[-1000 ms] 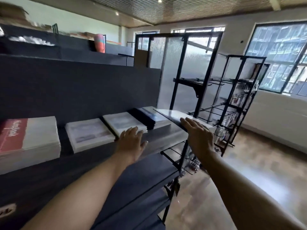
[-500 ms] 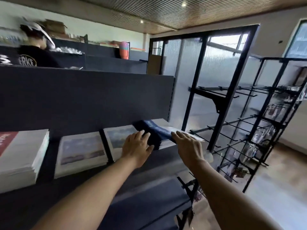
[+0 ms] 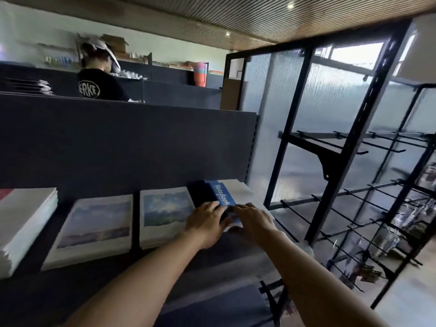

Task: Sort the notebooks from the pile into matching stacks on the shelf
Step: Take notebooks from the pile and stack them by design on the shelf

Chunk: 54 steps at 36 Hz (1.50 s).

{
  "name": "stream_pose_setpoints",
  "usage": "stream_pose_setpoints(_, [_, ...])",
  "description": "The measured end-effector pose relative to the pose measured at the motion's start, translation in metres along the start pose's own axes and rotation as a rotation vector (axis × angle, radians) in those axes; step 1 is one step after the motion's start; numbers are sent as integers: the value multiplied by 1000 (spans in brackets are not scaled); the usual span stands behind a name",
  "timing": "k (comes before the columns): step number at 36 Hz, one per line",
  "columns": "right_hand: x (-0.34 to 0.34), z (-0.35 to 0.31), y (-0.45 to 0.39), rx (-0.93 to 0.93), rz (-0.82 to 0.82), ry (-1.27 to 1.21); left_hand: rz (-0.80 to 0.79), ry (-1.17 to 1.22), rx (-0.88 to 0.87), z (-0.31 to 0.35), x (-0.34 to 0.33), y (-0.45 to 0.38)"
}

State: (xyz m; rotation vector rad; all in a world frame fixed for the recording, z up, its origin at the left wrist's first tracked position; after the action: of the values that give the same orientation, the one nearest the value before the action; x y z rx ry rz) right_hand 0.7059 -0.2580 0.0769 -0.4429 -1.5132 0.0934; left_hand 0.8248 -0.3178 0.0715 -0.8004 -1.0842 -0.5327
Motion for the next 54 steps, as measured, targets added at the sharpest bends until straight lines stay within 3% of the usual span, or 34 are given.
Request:
stream_pose_setpoints(14, [-6,17,-8,127,18,-178,109,-84,134,5,-21,-18])
stream_pose_setpoints(27, [-17,19,-4,202,13,-150,31,-169,252,19,-20,-18])
stream_pose_setpoints(33, [-5,7,-11,226,113,-103,136,-188,294,5,5,15])
stream_pose_setpoints(40, [3,-71,0,383,259,-234,208,-309,430,-55,53,92])
stream_pose_setpoints(54, [18,-313,44,741,165,-364,270,-433,842,-155,144,325])
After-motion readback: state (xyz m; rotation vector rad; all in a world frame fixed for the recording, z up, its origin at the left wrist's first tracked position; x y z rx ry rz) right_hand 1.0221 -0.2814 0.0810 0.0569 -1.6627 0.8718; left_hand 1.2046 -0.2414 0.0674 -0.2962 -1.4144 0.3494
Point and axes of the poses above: each hand's wrist, its own y-axis away from the middle knuckle, its own x-axis out of the back of the hand, z = x × y, the point moved 4 cm from there along -y, towards the middle knuckle, and after that the axes turned 11 degrees about z, right-handed, at the moved point
